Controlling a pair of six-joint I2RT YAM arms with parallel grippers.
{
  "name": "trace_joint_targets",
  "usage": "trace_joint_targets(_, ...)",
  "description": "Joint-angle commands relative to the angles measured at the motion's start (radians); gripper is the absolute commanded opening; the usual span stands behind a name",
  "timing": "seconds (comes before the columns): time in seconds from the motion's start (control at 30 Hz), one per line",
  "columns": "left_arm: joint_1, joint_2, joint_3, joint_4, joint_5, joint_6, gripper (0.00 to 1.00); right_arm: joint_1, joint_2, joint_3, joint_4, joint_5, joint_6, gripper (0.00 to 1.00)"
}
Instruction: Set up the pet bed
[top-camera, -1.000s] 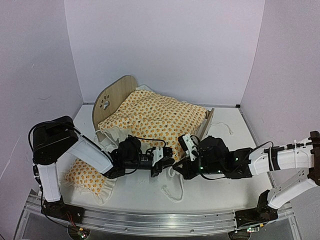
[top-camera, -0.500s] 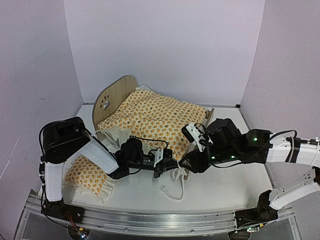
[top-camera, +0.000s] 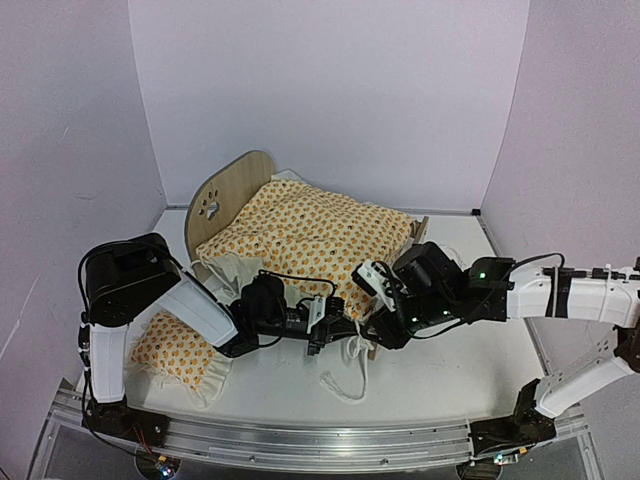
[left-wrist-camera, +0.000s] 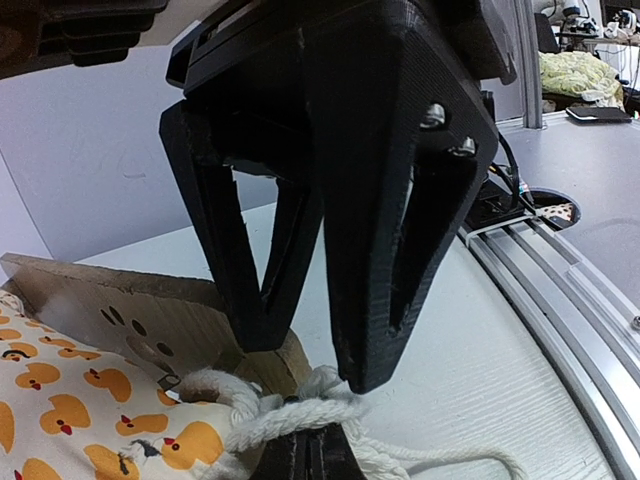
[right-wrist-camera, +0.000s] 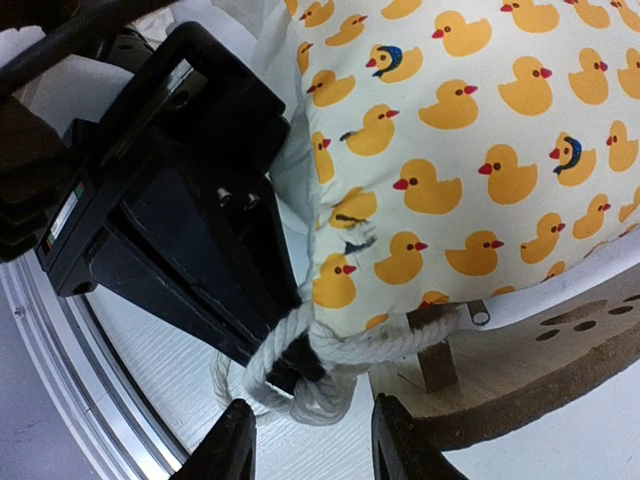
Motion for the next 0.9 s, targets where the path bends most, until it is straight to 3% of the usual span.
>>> trace_joint_targets(0.0,0.005,-0.038,0.022,0.060,0.035,-0.008,0.00,-0.013,0.032,0.000,0.087,-0.019,-0.031,0.42)
trace_joint_targets(0.2,0.005,-0.056,0.007,0.060,0.028,-0.006,0.00,-0.021,0.076,0.010,0.099,-0.025,-0.020,0.23)
trace_joint_targets(0.6,0.006,-0.048,0.017,0.060,0.012,0.008,0.00,-0.048,-0.094,-0.046,0.082,-0.074,0.055,0.34)
trace_joint_targets(0.73,0.006,-0.041,0.026,0.060,0.015,0.004,0.00,-0.048,-0.097,-0.037,0.054,-0.077,0.018,0.14)
trace_joint_targets(0.87,0.006,-0.044,0.030,0.060,0.014,0.003,0.00,-0.048,-0.034,-0.004,0.044,-0.095,-0.020,0.14)
